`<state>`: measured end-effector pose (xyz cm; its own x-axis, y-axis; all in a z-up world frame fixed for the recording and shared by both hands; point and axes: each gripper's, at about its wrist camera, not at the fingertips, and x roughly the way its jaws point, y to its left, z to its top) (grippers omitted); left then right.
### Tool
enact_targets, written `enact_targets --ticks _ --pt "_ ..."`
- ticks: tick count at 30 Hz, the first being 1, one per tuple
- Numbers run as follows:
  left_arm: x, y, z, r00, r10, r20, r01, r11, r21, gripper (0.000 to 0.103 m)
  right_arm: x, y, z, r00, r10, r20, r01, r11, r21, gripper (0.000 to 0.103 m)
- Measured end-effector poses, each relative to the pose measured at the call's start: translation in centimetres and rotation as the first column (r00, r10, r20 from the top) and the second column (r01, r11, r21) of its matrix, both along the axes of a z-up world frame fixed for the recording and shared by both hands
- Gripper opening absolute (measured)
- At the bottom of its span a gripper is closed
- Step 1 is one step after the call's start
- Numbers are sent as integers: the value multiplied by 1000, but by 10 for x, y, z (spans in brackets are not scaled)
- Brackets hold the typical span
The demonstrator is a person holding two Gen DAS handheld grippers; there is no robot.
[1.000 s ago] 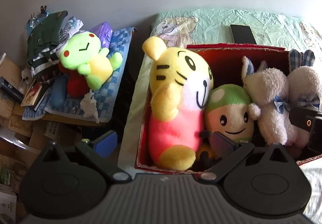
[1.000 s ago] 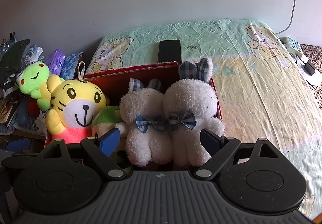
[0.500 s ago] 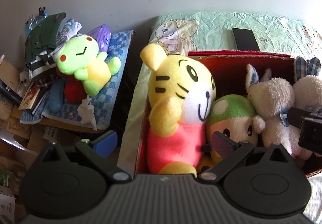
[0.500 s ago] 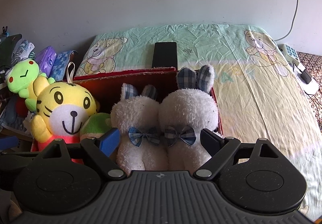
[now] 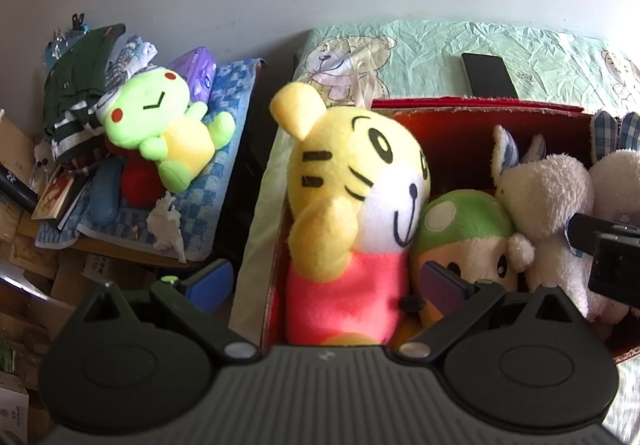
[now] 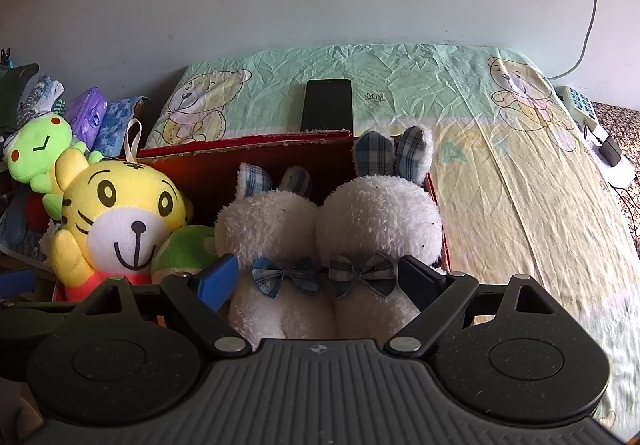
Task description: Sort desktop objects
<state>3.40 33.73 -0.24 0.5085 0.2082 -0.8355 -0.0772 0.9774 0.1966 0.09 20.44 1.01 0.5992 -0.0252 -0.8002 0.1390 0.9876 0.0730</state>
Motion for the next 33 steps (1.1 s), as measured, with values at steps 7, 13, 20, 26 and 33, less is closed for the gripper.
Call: enact_targets --ticks 7,13,20,26,33 --pt "-2 0 -1 1000 0 1 0 1000 -15 100 -1 1 0 1000 9 4 -8 1000 -17 89" --pt "-6 3 1 1000 1 16 -1 999 -40 100 -3 2 3 1000 14 16 -14 1000 -23 89" --pt "-11 4 4 1000 2 28 -1 999 -47 100 -7 3 5 1000 20 24 -19 999 -33 89" --pt "-13 3 6 999 1 38 1 998 -62 100 -9 -1 5 999 13 31 -12 999 -35 89" --pt "-14 4 4 999 5 47 -3 998 -57 100 -9 0 1 1000 21 19 -20 999 -37 89"
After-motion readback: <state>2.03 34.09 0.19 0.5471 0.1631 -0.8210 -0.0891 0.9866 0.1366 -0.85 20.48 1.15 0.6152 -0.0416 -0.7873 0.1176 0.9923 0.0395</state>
